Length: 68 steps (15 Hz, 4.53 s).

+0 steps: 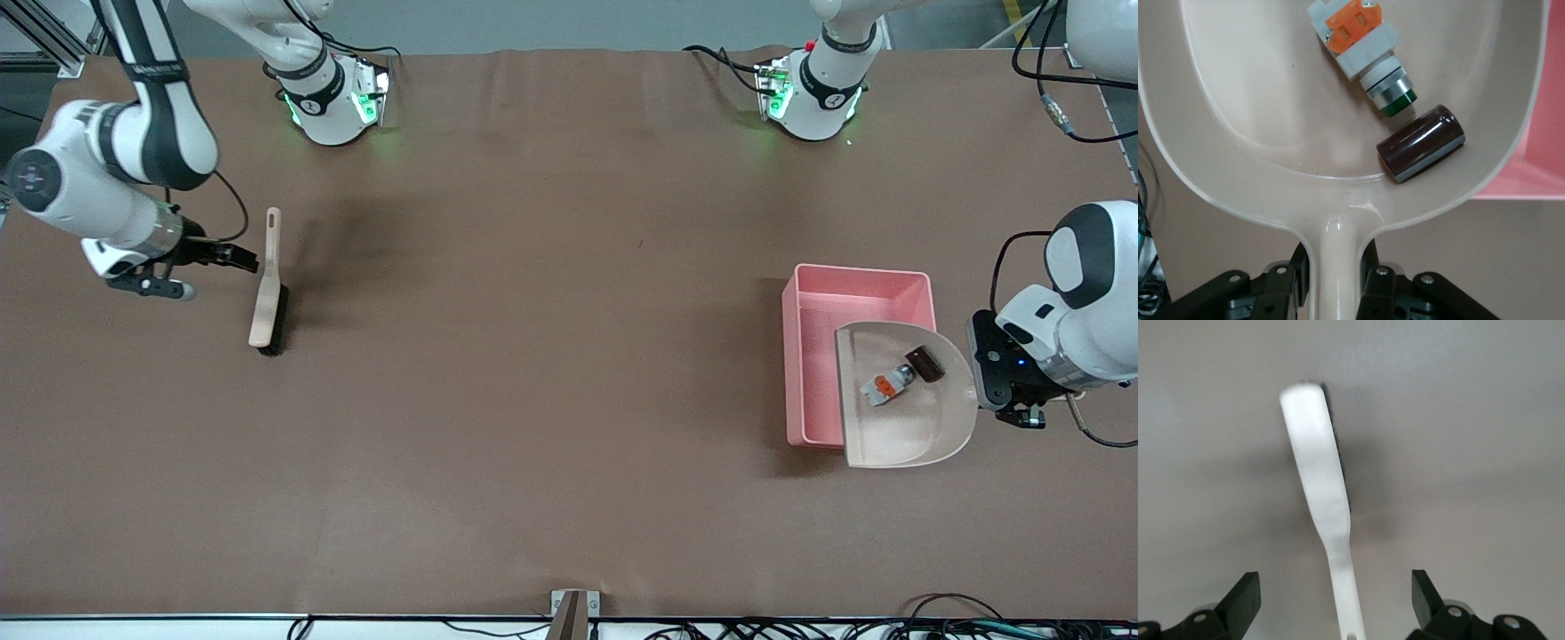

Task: Clean e-waste and dump in bin
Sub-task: 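Tilt the dustpan with the left gripper to dump parts into the bin, then carry the empty dustpan back beside the bin with the left gripper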

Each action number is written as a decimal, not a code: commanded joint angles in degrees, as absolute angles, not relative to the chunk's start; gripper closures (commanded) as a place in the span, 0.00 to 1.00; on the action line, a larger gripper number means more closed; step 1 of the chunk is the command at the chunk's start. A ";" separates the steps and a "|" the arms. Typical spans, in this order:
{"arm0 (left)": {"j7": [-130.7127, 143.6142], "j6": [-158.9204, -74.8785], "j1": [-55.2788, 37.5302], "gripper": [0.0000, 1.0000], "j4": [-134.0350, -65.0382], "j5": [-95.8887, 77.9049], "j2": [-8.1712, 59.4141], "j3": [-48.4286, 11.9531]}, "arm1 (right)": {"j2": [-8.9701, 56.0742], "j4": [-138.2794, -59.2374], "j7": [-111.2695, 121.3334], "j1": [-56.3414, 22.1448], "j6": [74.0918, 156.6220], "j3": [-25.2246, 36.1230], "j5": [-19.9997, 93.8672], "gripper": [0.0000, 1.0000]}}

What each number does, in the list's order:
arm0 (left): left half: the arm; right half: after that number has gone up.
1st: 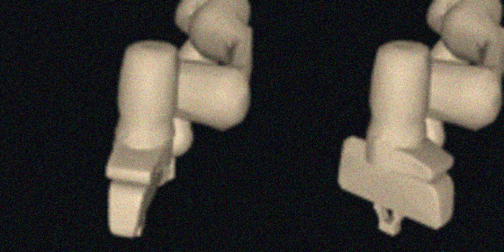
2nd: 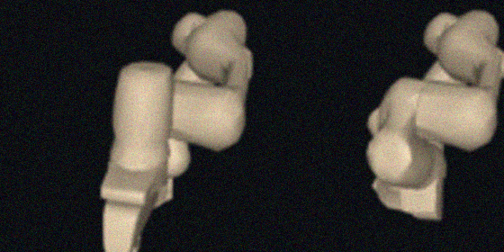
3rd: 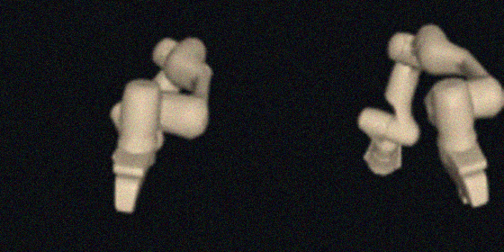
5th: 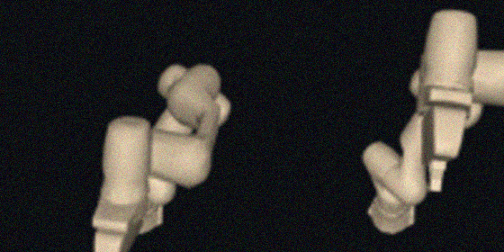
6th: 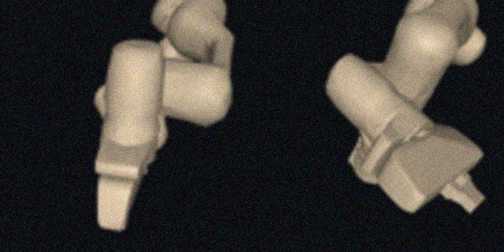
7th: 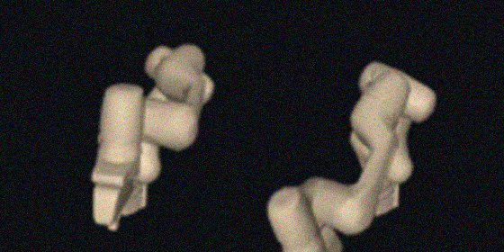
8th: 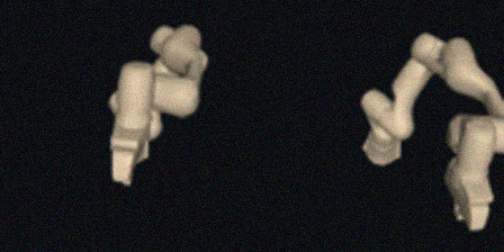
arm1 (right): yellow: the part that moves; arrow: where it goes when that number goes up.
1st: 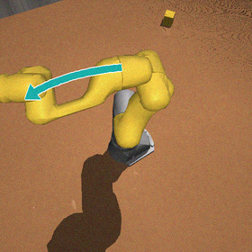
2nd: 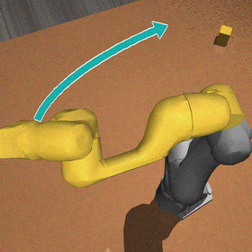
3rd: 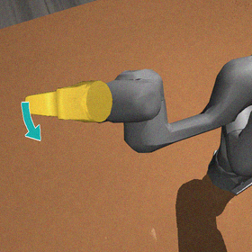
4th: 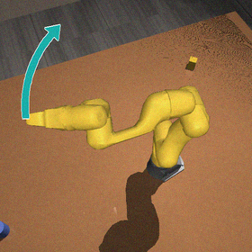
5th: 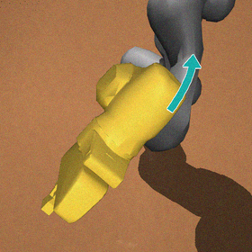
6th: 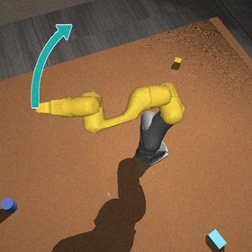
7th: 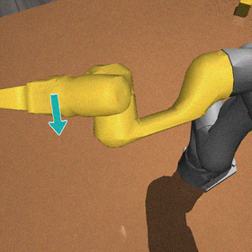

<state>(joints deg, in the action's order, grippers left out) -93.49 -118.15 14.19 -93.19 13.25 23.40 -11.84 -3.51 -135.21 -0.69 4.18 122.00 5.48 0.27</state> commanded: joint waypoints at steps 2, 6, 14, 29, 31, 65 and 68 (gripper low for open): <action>-93.08 -118.39 12.74 1.00 -96.59 21.34 20.04 -10.02 | -4.13 -122.47 -1.22 5.28 108.67 4.48 -0.70 0.00; -91.15 -117.60 12.40 1.00 -97.82 28.28 20.22 -10.02 | -3.87 -110.51 -1.06 4.57 99.95 3.61 -0.96 0.00; -77.35 -111.36 5.72 1.00 -98.88 38.58 18.28 -10.11 | -1.76 -88.87 -0.79 3.43 91.76 3.60 -1.85 0.00; -55.48 -107.75 0.88 1.00 -97.21 23.03 14.05 -22.57 | -1.05 -88.42 -0.53 1.93 91.41 3.43 -1.67 0.00; -52.22 -107.84 0.79 1.00 -97.47 20.23 14.68 -24.52 | -1.05 -88.42 -0.53 2.02 91.14 3.43 -1.67 0.00; -31.83 -128.24 -12.99 0.78 -107.93 28.82 31.03 -26.12 | -0.97 -88.59 -0.53 0.70 89.91 3.43 -1.67 0.00; -31.20 -128.06 -15.90 0.00 -107.93 31.45 30.32 -23.38 | -1.05 -88.59 -0.61 0.35 89.47 3.43 -1.67 0.00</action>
<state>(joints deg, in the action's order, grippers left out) -32.65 -127.86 -13.67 -107.58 29.08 31.61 -25.20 -1.02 -88.96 -0.68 0.75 90.20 3.37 -1.47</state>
